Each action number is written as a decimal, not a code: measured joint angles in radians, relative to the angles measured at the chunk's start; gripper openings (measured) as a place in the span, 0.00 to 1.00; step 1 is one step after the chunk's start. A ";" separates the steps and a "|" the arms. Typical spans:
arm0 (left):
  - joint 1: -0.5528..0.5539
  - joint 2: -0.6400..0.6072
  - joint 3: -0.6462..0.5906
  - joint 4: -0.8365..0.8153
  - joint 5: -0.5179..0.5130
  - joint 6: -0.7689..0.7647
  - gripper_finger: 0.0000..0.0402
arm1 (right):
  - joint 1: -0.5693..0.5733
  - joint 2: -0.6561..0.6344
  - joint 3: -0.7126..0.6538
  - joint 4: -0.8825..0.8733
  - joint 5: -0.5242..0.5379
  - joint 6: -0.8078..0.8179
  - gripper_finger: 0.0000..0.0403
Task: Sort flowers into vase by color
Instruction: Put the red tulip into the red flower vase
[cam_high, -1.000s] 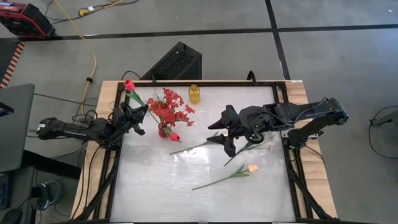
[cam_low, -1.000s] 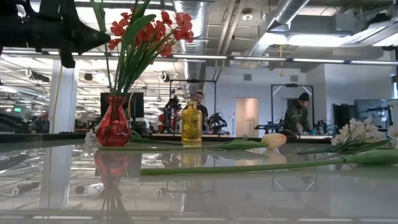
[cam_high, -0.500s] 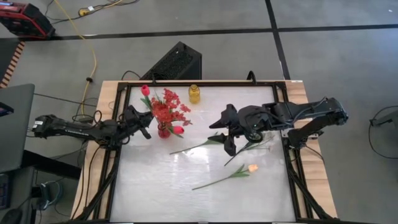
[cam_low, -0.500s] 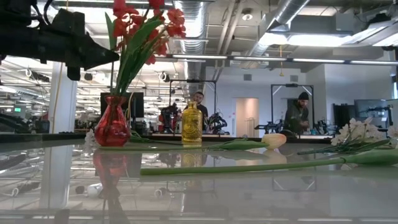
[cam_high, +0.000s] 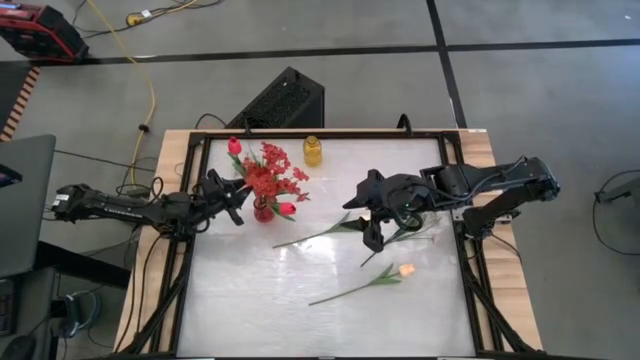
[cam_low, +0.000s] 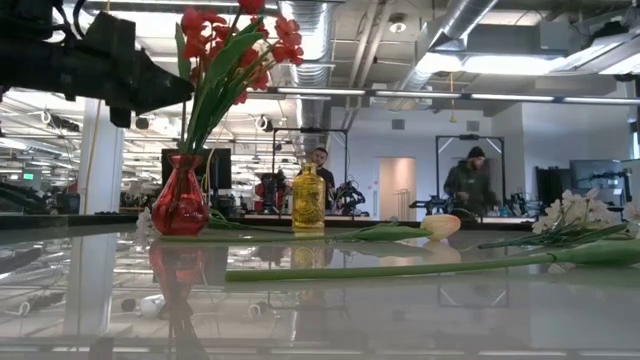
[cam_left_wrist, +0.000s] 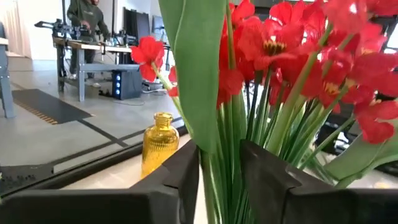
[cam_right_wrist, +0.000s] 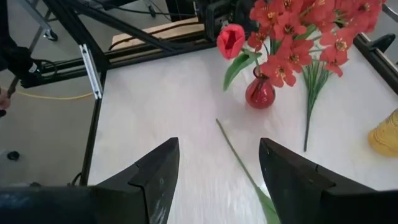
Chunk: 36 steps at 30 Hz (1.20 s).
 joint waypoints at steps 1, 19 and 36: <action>0.000 0.000 0.001 0.000 0.000 -0.012 0.27 | 0.001 0.000 0.000 -0.004 -0.002 0.003 0.62; -0.039 0.002 0.349 -0.798 -0.059 -0.234 0.49 | 0.040 0.000 0.000 -0.042 -0.029 0.010 0.62; -0.039 0.083 0.523 -1.167 0.471 -0.579 0.54 | 0.040 0.000 0.000 -0.076 -0.045 0.004 0.62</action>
